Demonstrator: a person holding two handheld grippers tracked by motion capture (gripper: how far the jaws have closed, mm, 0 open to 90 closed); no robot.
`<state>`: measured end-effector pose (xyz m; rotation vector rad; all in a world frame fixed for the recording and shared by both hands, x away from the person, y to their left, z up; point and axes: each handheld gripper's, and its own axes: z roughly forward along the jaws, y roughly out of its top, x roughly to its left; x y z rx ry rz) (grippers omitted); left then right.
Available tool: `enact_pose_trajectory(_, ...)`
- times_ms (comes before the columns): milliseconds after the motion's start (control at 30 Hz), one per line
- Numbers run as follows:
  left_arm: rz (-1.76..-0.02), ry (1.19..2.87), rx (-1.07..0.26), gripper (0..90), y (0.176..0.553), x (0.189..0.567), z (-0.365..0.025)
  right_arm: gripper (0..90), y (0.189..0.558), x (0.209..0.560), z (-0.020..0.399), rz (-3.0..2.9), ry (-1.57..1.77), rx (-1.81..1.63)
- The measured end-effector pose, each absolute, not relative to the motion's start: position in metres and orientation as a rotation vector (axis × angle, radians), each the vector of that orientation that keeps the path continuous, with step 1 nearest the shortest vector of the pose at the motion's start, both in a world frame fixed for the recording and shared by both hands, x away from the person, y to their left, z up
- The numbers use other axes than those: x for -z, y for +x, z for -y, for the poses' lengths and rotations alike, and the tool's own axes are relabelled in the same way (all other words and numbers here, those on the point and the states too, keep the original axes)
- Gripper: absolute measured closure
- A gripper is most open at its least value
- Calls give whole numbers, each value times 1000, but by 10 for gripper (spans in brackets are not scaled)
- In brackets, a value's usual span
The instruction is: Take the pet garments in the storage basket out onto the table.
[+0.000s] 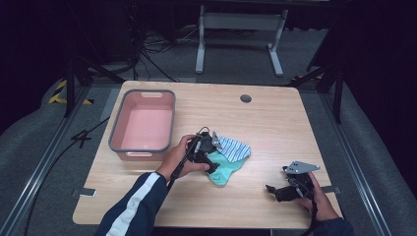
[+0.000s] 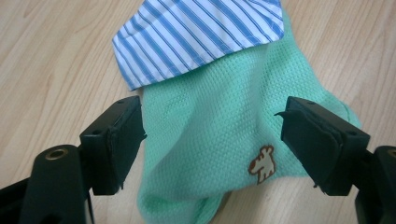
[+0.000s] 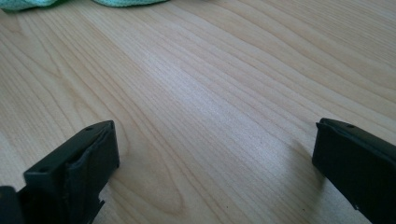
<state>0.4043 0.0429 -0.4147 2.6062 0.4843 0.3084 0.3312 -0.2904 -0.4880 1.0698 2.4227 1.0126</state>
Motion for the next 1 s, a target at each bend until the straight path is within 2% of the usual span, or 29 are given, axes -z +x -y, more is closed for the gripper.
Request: enact_pose_trajectory(1000,-402,2650,-387,241,370,397,-91,8,331,488,290,-2423,1070,-1013)
